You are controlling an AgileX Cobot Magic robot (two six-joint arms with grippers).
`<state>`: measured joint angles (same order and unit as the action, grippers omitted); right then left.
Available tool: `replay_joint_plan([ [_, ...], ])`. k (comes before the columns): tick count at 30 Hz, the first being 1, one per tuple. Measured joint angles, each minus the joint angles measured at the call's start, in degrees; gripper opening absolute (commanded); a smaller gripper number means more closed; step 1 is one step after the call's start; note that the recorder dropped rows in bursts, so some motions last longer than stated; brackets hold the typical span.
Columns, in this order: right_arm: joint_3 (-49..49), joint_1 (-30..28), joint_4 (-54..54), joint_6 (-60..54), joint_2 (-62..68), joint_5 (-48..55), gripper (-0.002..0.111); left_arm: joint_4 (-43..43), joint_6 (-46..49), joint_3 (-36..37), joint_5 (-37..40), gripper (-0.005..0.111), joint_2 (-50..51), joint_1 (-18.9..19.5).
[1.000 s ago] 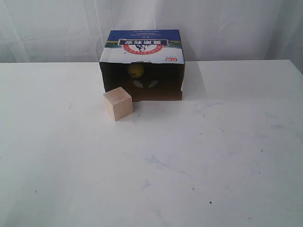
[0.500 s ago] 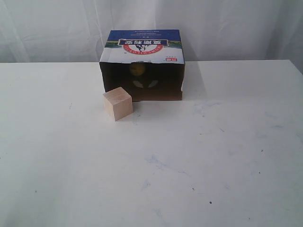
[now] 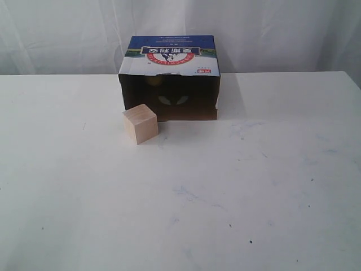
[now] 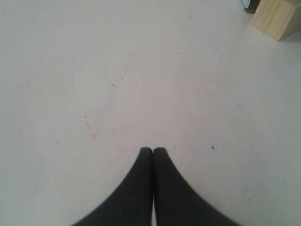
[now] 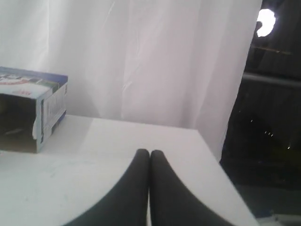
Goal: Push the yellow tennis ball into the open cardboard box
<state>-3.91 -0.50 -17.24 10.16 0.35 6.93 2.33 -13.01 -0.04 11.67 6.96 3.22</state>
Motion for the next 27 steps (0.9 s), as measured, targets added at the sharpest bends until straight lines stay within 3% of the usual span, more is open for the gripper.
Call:
replay_joint_plan([
  [8,3.6,0.0,12.0,-1.8,0.0,4.4,0.0,0.0,0.0,0.0,0.0,0.0,0.0,0.0],
  [13,3.8,0.0,12.5,-1.8,0.0,12.4,0.0,0.0,0.0,0.0,0.0,0.0,0.0,0.0],
  [17,3.8,0.0,12.7,-3.0,0.0,13.0,0.0,0.0,0.0,0.0,0.0,0.0,0.0,0.0],
  [22,3.8,0.0,12.6,-13.7,0.0,13.1,0.0,0.0,0.0,0.0,0.0,0.0,0.0,0.0],
  [27,3.8,0.0,12.6,-13.3,0.0,13.6,0.0,0.0,0.0,0.0,0.0,0.0,0.0,0.0],
])
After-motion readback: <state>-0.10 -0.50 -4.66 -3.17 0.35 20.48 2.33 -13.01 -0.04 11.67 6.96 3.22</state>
